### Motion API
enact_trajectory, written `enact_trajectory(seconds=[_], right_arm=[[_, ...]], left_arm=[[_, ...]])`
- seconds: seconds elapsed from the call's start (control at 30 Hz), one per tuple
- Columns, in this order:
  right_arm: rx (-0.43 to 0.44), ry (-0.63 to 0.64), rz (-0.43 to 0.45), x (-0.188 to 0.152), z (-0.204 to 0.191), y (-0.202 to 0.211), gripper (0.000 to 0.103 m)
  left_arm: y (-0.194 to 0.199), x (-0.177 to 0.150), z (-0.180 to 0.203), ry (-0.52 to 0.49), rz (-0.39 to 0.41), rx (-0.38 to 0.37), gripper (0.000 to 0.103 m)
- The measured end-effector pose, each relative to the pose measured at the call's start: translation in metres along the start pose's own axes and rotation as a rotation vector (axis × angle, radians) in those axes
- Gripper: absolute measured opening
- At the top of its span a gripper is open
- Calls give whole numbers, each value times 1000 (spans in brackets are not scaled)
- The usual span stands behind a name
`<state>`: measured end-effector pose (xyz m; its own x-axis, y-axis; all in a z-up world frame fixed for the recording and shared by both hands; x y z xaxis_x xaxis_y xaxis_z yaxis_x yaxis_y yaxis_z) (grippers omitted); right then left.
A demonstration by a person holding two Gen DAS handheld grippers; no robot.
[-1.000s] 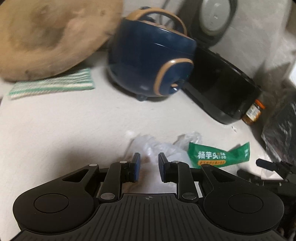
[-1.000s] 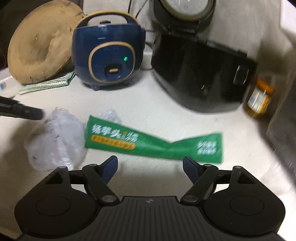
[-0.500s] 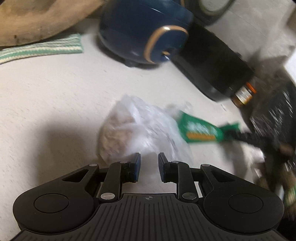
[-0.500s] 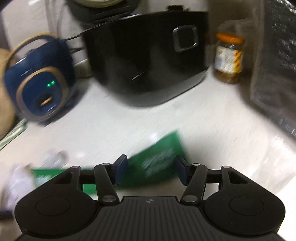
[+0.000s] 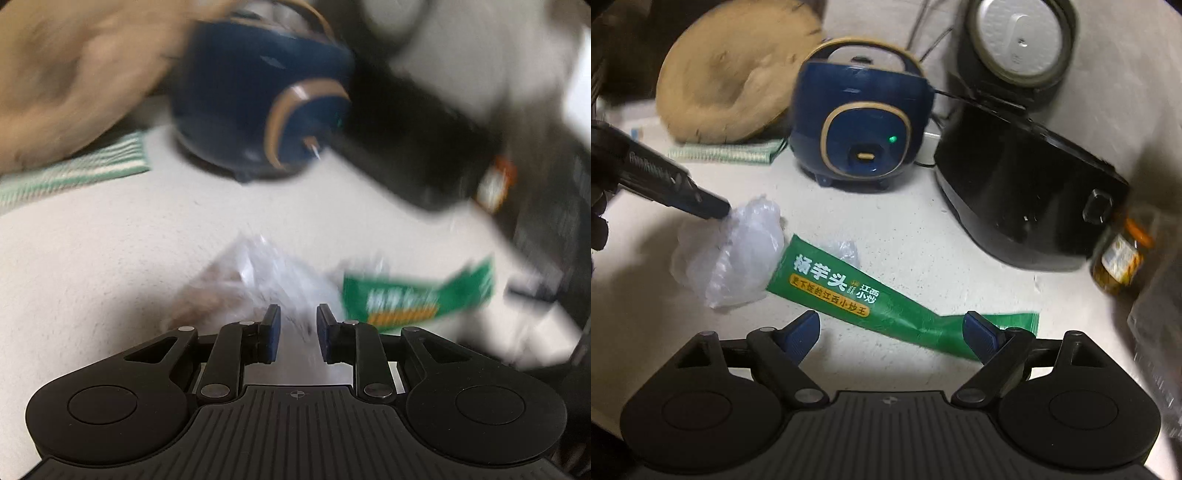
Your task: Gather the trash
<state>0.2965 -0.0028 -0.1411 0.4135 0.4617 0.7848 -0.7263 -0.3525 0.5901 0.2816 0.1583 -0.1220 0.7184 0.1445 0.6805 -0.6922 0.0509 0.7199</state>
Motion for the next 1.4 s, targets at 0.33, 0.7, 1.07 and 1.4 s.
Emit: enact_trajectory(seconds=[0.33, 0.7, 1.07, 1.4], right_arm=[[-55, -68, -41, 5, 39, -42, 85], [132, -381, -120, -14, 52, -46, 88], [-57, -51, 4, 5, 22, -22, 88], [-224, -492, -30, -15, 161, -43, 56]], left_arm=[[-17, -16, 0, -79, -59, 82, 26], [-16, -18, -2, -41, -39, 0, 26], [-18, -19, 3, -91, -21, 8, 26], [-17, -22, 7, -140, 2, 24, 26]])
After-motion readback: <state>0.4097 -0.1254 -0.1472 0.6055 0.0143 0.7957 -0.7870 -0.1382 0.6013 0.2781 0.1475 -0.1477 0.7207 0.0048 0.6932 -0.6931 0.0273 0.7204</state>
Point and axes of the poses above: each gripper's, at about its wrist camera, not at the fingertips, and y roughly against the way its jaws point, z to its right, x to its top, the point moved 10 cm from there along -y, roughly the way its jaws point, and after that the axes turned 3 degrees about x, right-handed, at the moved point
